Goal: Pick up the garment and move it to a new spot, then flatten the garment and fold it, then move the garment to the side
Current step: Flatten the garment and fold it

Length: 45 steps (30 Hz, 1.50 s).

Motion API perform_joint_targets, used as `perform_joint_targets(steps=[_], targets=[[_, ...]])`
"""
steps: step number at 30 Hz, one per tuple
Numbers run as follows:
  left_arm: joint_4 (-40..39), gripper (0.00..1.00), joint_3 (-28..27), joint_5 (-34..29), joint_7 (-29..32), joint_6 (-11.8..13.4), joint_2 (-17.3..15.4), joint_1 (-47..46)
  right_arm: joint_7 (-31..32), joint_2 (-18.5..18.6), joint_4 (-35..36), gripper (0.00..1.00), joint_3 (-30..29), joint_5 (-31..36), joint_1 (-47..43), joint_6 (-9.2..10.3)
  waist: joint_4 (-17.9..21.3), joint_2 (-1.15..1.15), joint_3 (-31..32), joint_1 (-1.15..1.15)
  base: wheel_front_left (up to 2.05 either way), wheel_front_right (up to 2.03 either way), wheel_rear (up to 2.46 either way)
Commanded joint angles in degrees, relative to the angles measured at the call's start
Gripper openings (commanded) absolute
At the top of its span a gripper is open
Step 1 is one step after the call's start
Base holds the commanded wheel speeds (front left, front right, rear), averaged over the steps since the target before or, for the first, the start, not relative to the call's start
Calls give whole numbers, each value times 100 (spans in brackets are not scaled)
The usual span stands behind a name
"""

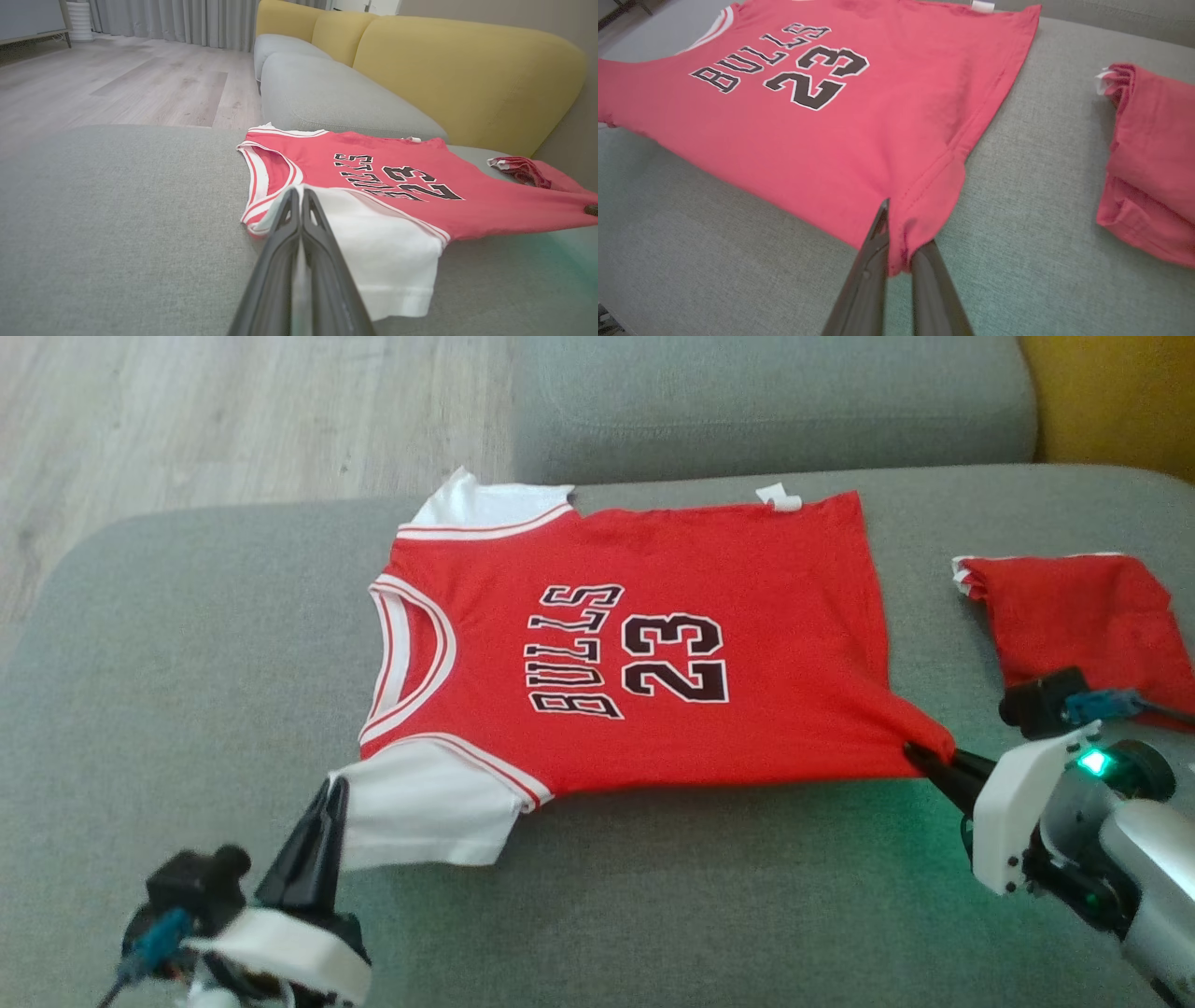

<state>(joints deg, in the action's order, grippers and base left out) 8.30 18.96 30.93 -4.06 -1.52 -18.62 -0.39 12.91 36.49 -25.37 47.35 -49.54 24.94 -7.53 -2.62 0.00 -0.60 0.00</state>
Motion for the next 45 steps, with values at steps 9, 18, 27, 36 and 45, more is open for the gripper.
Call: perform_joint_targets(steps=[9,18,27,36,45], targets=[[367,0,-31,-296,454,-93,-427,-1322,562,-45,80,0,-358,266,485,4,32,0,-502,0,0,0,0],[1338,0,282,-527,955,-375,-576,-2768,1295,-325,-103,0,-574,351,1215,4,12,0,-1053,0,0,0,0],[2266,0,728,-676,1190,-543,-549,-3910,1734,-509,-360,0,-602,436,1827,4,33,0,-1433,0,0,0,0],[2991,100,644,-746,76,-317,-266,-5080,907,-707,-965,100,-829,1062,2666,4,36,0,-1779,0,0,0,0],[2761,100,70,-683,-1087,-137,251,-5216,-1404,-1033,-1538,100,-1484,1880,2834,4,-39,0,-1578,0,0,0,0]])
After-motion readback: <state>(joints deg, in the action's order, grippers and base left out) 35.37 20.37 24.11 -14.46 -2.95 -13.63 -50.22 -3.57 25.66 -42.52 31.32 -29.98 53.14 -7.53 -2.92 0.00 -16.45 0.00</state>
